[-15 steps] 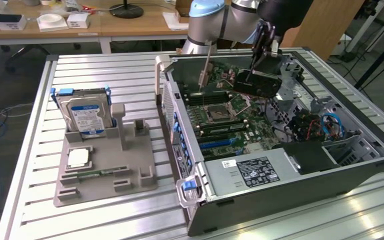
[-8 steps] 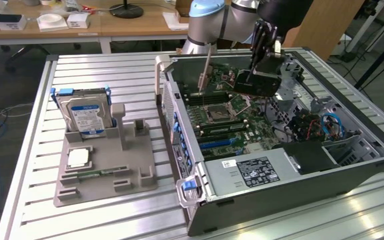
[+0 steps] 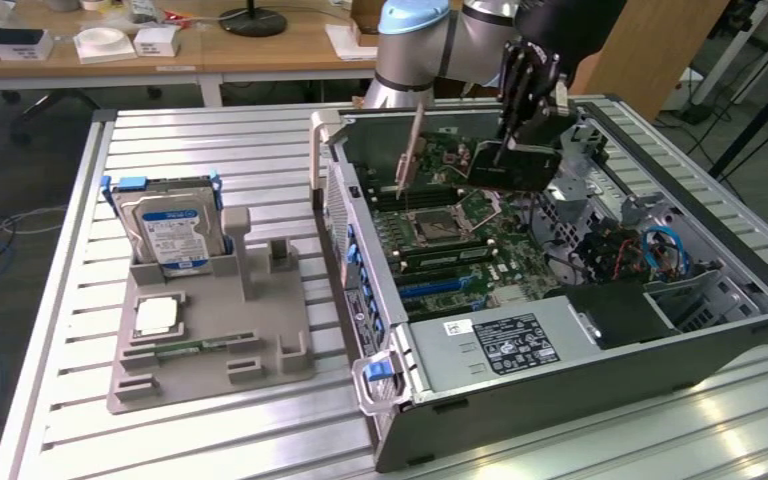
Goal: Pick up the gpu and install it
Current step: 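Insert the gpu into the slot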
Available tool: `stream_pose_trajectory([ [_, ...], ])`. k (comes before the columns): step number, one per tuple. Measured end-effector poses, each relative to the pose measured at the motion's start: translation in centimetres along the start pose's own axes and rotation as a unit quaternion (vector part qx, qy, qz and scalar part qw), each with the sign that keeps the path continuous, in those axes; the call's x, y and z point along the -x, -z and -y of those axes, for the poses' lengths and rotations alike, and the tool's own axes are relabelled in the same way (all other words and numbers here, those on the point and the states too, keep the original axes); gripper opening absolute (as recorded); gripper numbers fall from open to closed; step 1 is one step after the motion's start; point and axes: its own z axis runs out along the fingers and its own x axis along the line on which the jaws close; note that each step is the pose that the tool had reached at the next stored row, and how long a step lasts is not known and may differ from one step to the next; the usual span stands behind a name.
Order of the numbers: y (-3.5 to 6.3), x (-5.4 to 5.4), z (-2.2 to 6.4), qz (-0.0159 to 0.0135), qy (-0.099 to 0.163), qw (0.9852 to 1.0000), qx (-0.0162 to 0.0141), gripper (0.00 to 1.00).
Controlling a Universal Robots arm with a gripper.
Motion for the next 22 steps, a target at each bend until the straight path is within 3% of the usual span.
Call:
stream_pose_trajectory([
  [8, 0.0, 0.0, 0.01, -0.002, 0.047, 0.9989, 0.001, 0.26],
  [19, 0.0, 0.01, 0.04, -0.0043, 0.101, 0.9948, 0.0022, 0.26],
  [22, 0.0, 0.01, 0.04, -0.0044, 0.105, 0.9945, 0.0023, 0.26],
])
